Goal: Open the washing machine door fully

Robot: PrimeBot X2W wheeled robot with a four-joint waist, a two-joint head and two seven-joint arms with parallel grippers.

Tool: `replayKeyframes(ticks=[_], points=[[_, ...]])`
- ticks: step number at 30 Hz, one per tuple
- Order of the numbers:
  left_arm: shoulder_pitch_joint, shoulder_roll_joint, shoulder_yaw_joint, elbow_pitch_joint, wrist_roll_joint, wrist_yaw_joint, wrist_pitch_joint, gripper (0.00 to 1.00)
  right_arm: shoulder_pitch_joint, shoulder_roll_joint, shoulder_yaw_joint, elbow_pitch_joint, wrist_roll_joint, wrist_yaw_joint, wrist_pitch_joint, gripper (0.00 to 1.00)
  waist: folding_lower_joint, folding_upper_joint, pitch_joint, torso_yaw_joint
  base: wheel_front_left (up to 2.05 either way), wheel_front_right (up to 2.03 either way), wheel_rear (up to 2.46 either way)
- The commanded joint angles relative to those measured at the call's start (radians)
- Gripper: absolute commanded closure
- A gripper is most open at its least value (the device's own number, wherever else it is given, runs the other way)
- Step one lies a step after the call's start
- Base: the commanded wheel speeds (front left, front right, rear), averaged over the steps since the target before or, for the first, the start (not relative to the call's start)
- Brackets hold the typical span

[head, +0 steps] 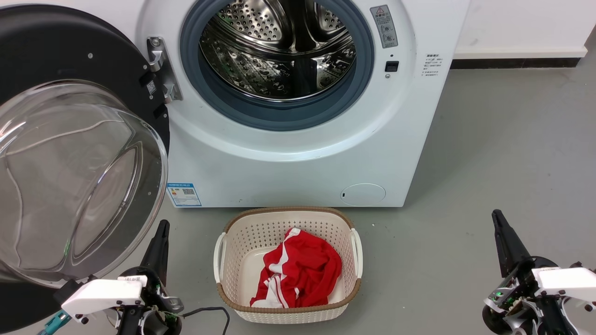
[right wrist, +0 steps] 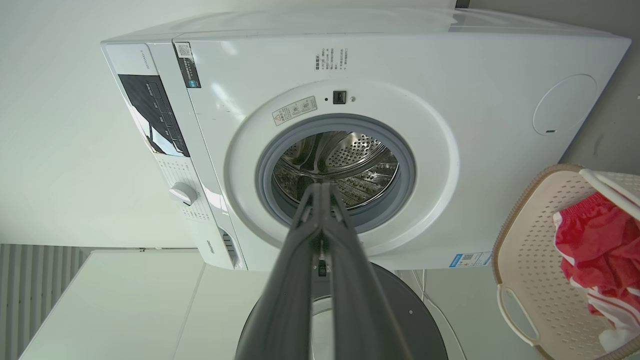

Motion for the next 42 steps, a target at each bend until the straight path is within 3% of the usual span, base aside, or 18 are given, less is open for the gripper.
replayKeyframes(ticks=[1, 42], points=[[-0.007, -0.001, 0.003, 0.001, -0.001, -0.004, 0.003, 1.00, -0.013, 0.004, -0.002, 0.002, -0.006, 0.000, 0.002, 1.00, 0.0000, -0.0001, 0.000, 0.000, 0.00, 0.00, 0.00], [-0.007, -0.001, 0.003, 0.000, -0.002, -0.004, 0.003, 1.00, -0.015, 0.012, -0.015, 0.003, -0.015, 0.000, 0.013, 1.00, 0.0000, -0.0001, 0.000, 0.000, 0.00, 0.00, 0.00]])
